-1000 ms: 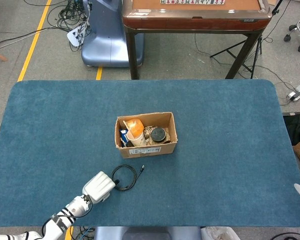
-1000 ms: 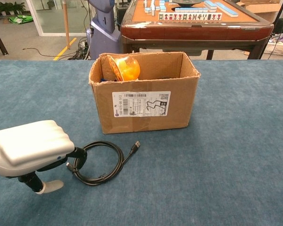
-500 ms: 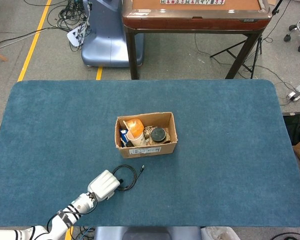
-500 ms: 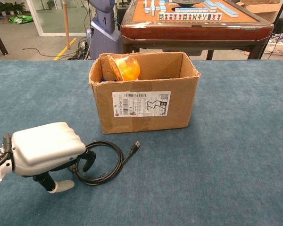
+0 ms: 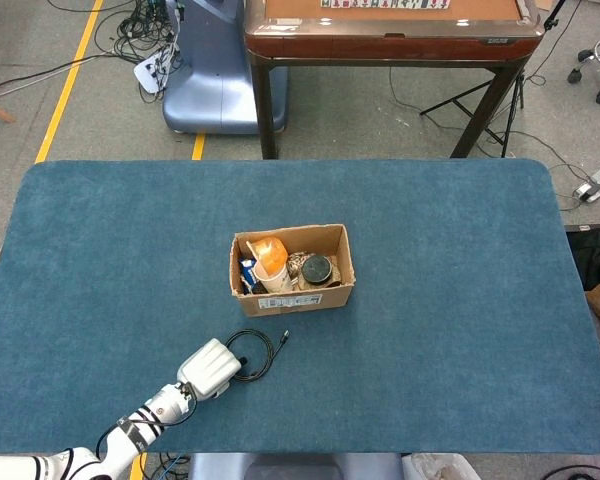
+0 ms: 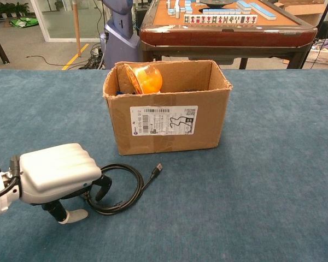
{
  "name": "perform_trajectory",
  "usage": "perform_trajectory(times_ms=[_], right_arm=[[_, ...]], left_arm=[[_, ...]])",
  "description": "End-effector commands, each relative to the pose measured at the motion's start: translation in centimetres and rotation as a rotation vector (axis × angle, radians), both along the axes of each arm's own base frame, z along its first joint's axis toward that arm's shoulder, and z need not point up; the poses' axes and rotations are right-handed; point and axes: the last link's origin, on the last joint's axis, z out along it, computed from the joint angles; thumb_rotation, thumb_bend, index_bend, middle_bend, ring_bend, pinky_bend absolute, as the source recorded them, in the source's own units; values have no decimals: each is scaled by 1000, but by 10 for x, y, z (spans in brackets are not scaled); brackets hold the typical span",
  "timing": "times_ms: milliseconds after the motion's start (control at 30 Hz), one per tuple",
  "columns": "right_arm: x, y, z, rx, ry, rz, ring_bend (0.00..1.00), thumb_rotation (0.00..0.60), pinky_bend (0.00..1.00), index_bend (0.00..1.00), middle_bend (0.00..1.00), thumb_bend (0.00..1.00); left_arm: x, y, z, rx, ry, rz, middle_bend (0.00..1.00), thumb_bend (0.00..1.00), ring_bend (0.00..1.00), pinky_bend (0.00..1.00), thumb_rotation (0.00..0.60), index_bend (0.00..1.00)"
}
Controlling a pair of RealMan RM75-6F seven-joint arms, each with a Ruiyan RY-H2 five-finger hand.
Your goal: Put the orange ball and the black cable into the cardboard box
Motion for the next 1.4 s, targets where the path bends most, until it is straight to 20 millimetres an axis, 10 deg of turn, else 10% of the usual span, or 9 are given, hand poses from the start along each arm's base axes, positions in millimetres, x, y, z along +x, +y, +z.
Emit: perform_trajectory(times_ms=[33,867,1400], right_arm=[[0,0,0,-1,-1,0,292,600,287,254,365,100],[0,0,-1,7,-4,4,292,600,287,254,365,100],[0,-2,-4,18,-1,5,292,600,287,254,365,99]], left_arm=[[0,0,-1,0,5,1,859,284,827,971,600,484],[-6,-1,6,15,28,34,852,445,815,960,600,615],[14,-27,80,169,-58,-4,847,458,806,952,600,631]])
